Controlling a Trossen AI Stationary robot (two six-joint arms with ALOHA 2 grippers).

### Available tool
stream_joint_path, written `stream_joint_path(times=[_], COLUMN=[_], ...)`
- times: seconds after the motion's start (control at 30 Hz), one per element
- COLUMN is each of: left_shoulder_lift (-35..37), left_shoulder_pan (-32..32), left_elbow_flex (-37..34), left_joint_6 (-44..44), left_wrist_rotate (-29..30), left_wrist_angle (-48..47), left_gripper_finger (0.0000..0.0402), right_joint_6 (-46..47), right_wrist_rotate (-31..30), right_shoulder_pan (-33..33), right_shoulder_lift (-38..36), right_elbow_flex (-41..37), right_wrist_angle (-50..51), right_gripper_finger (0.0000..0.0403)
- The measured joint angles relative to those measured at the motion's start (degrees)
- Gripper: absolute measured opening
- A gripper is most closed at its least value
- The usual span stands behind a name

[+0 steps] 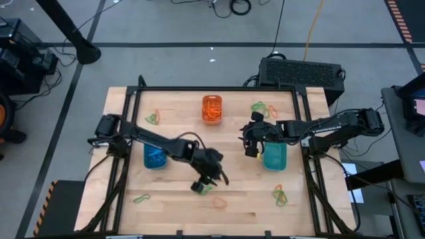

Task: Sort rubber bands into baskets
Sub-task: Put the orange rubber band into the orange bin

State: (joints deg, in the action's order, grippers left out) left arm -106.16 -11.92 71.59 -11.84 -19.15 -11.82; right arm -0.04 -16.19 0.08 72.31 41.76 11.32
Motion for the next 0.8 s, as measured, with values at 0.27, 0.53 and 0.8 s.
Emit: stream_joint_path(times=[0.27, 0.53, 0.8], left_shoulder_lift=[-6.77, -9.03, -11.92], left_shoulder_pan=[-6.76, -9.35, -9.6], left_elbow_flex=[1.28, 2.04, 2.12], left_joint_6=[2.21, 4.06, 4.14], left_wrist_rotate=[1.48, 8.51, 13.43], left_wrist_angle=[8.52, 7.35, 5.25], left_gripper_finger=[0.0128, 0.0128, 0.0128], right_joint_6=[6.08, 9.88, 9.89], right_wrist_rotate=[4.74, 6.13, 6.11], right_shoulder_pan=[0.05, 1.39, 3.63], right_shoulder_lift=[0.0, 0.0, 0.0], right_elbow_flex=[0.04, 0.04, 0.04], right_wrist_angle=[1.17, 1.61, 1.44], right_gripper_finger=[0.0153, 0.0153, 0.0153])
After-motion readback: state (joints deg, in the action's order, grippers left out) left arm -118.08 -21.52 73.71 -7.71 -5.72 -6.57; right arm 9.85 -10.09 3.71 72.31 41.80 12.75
